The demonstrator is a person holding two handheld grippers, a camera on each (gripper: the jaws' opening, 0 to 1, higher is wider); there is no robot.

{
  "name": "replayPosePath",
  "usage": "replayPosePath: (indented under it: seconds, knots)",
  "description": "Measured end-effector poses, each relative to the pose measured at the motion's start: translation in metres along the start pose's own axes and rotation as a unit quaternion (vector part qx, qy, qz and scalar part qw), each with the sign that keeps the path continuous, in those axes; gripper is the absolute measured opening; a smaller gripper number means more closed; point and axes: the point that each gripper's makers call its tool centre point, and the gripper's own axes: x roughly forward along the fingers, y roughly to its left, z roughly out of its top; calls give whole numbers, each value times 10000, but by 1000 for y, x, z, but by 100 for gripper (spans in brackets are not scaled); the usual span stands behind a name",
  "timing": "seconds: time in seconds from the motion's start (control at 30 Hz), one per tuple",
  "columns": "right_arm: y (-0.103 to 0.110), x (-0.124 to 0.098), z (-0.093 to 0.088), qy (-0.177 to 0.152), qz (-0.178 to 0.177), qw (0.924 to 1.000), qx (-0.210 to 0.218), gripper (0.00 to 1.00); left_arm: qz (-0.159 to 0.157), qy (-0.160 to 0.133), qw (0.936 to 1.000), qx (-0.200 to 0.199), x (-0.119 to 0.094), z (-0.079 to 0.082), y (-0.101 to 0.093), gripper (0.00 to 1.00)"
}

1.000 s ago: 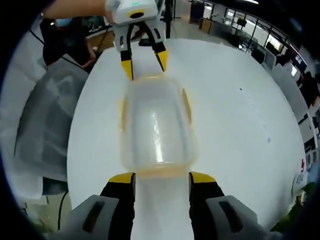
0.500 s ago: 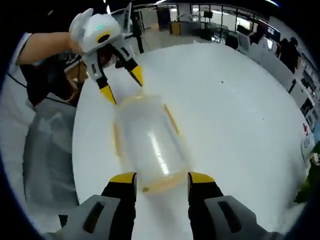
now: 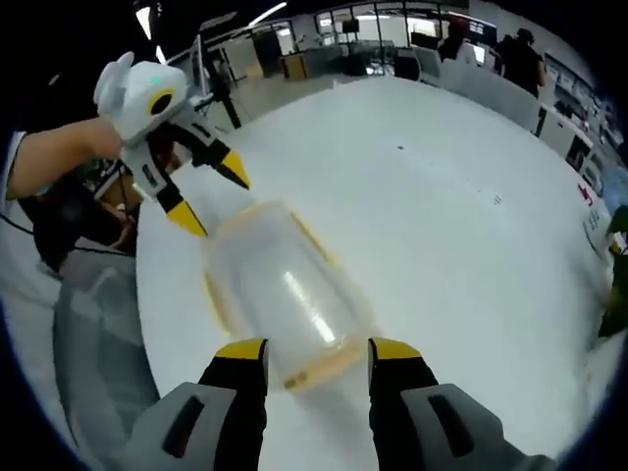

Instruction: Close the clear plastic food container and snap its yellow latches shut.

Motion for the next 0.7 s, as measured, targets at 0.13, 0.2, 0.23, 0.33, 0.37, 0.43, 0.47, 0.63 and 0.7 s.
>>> replayPosePath:
  seconds: [0.13,0.2,0.23,0.33,0.37,0.43,0.47,0.63,0.7]
  knots:
    - [-2,1,1,-28,-81,9996,286,40,62,-112,9985,-528,0,4,5,47]
    - [-3,1,3,-122,-119,9987,480,41,27,-76,9979,-648,2,2,4,45]
    - [-3,1,2,-114,-148,9986,502,41,22,-97,9982,-596,3,3,3,45]
    - [-2,2,1,-127,-173,9976,658,42,43,-131,9968,-785,5,4,1,45]
    - [-3,2,0,-105,-210,9972,703,42,71,-138,9961,-870,6,4,1,46]
    - [-2,2,0,-133,-238,9964,797,41,111,-127,9957,-911,7,3,2,46]
    - [-4,2,-2,-99,-282,9959,857,41,102,-123,9955,-934,9,3,2,46]
    - [-7,3,-5,-17,-392,9941,1014,41,119,-129,9919,-1261,13,2,0,46]
    - [-7,4,-6,-12,-394,9917,1223,41,132,-129,9904,-1370,14,1,0,46]
